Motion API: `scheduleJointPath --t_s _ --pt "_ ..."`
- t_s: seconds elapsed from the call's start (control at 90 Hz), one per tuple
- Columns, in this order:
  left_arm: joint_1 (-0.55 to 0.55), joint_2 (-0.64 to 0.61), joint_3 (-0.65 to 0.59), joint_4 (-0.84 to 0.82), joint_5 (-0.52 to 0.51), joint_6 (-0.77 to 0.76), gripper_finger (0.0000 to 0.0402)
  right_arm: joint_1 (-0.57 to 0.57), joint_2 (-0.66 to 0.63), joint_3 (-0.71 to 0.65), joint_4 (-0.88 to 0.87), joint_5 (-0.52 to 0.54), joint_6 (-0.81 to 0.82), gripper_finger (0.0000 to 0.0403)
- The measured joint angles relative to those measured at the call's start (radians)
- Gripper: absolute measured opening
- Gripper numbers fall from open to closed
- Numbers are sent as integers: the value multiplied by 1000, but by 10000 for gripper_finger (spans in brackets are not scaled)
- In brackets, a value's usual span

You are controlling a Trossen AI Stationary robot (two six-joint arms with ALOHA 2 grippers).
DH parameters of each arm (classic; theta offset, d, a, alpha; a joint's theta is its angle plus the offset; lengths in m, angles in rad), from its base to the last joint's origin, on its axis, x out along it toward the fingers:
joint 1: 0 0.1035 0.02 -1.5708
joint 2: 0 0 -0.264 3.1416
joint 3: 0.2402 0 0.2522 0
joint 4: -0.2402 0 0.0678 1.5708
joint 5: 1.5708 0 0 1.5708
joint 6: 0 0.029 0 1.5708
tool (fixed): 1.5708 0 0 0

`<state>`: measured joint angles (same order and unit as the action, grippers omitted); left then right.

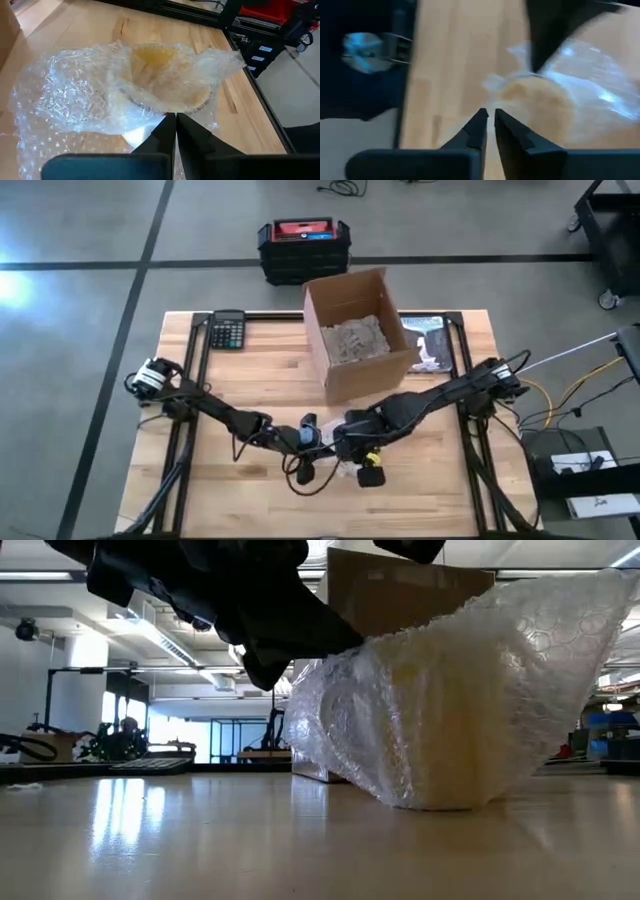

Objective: Wrap mug
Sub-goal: Wrap the yellow cup in bubble wrap, then put the wrapped yellow cup into the cardboard box

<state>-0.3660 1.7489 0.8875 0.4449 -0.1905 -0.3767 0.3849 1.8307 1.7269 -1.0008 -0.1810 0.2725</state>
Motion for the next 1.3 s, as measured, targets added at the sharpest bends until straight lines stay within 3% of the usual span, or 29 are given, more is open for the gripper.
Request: scheduleJointPath --t_s 0.122,0.311,0.433,0.556,0.756,1.0,1.189,1.3 --pt "0 0 0 -1 0 1 0 48 19 -20 73 20 11 112" --pt "0 0 0 -2 19 1 0 80 75 -56 55 195 32 209" --pt "0 0 0 -2 19 1 0 79 111 -70 57 260 69 243" --pt "0 0 0 -2 19 1 0 78 161 -85 55 268 68 252" --pt "0 0 0 -2 25 1 0 78 228 -87 36 317 23 197" --pt "-3 -59 0 -19 81 1 0 78 207 -91 -8 297 -1 24" --pt "-25 -213 0 -172 75 28 0 85 98 -87 -35 272 -11 36" --pt "-43 -312 0 -315 25 31 0 93 11 -69 -40 264 -65 21"
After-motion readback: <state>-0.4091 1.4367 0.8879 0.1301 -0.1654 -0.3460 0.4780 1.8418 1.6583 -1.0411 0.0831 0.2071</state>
